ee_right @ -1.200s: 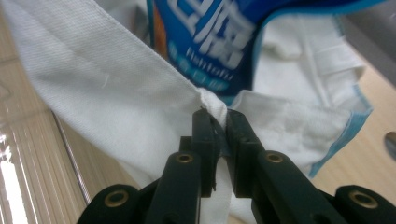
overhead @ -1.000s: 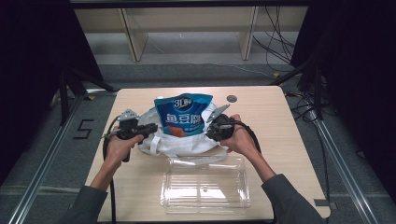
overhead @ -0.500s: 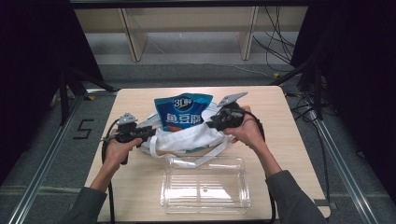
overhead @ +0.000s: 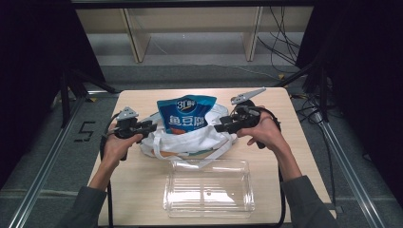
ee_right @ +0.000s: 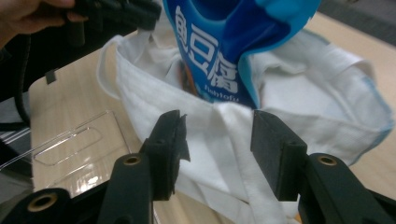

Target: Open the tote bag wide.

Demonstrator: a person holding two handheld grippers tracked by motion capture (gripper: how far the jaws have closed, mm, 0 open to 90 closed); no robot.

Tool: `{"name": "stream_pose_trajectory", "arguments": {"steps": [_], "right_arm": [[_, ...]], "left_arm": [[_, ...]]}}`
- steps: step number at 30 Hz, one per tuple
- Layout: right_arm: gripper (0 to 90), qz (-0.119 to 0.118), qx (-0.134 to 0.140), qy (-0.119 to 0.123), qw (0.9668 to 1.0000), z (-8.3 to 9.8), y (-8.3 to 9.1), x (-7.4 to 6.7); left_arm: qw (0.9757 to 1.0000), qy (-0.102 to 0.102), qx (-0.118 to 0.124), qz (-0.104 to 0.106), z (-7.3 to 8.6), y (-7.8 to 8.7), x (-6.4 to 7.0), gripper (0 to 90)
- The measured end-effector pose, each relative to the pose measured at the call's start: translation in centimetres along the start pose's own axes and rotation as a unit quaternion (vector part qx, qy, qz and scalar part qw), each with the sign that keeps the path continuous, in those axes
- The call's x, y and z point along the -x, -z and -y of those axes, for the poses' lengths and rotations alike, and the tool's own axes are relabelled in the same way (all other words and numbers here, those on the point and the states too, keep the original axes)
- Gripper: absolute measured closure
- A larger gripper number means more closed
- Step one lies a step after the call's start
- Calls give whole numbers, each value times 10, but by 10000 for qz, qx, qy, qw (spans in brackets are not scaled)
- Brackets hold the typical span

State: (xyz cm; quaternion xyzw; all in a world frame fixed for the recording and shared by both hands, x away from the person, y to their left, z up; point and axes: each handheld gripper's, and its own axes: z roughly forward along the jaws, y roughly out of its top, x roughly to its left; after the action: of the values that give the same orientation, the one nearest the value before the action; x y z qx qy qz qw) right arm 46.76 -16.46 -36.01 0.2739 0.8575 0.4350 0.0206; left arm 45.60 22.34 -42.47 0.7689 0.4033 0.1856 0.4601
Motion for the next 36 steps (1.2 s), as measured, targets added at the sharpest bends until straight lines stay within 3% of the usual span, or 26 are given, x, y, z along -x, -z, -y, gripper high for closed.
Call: {"name": "stream_pose_trajectory", "arguments": {"steps": [2,5,6,7,8,9,10,12,13,15,16,17,18,19,20,21,25,29,31,32,33,34,35,36], "right_arm": [[557,487,133,90,9987,-2,5,-4],[657,849,400,91,9955,-11,-8,2],[657,849,400,91,9955,-11,-8,2],[683,1126,307,116,9931,-17,-24,10],[683,1126,307,116,9931,-17,-24,10],[687,1415,60,94,9899,-18,-43,19],[707,1375,-122,21,9904,-17,-47,23],[760,1174,-668,133,9907,-11,-60,27],[760,1174,-668,133,9907,-11,-60,27],[820,1040,-1098,548,9870,-1,-70,29],[861,894,-1486,571,9832,12,-76,30],[869,860,-1637,456,9817,16,-77,29],[869,860,-1637,456,9817,16,-77,29],[879,782,-1770,487,9799,20,-80,30],[885,651,-1896,563,9781,24,-83,33],[889,678,-1983,444,9768,27,-85,33],[900,622,-2154,409,9737,37,-100,42],[900,613,-2260,468,9711,41,-108,43],[894,608,-2244,451,9716,39,-106,42],[858,676,-2150,385,9735,35,-98,37],[856,644,-2041,400,9760,32,-90,36],[856,644,-2041,400,9760,32,-90,36],[854,632,-1839,422,9800,28,-81,36],[854,812,-1401,227,9865,16,-61,34]], "left_arm": [[9999,66,93,23,-1,-1,0,689],[9997,27,246,-36,-8,4,2,720],[9994,-30,335,-99,-11,7,2,720],[9988,-42,458,-141,-15,11,2,737],[9985,-35,521,-154,-18,12,1,737],[9982,4,568,-177,-22,13,-2,753],[9982,17,559,-204,-24,12,-4,765],[9983,91,450,-366,-26,1,-16,791],[9983,91,450,-366,-26,1,-16,812],[9986,118,386,-335,-24,-10,-24,829],[9990,146,251,-347,-22,-23,-30,850],[9990,146,251,-347,-22,-23,-30,852],[9991,150,219,-320,-20,-31,-31,852],[9990,82,42,-444,-18,-39,-33,854],[9985,-76,-139,-515,-17,-42,-37,854],[9982,3,-201,-567,-13,-50,-40,854],[9974,295,-340,-567,-2,-68,-50,852],[9971,244,-424,-588,-1,-74,-54,847],[9974,386,-287,-528,-6,-68,-54,846],[9977,394,-221,-510,-9,-63,-53,847],[9982,298,-153,-493,-14,-56,-50,847],[9983,174,-91,-541,-19,-48,-46,847],[9984,82,32,-555,-25,-37,-41,846],[9987,159,272,-410,-32,-23,-34,845]]}}
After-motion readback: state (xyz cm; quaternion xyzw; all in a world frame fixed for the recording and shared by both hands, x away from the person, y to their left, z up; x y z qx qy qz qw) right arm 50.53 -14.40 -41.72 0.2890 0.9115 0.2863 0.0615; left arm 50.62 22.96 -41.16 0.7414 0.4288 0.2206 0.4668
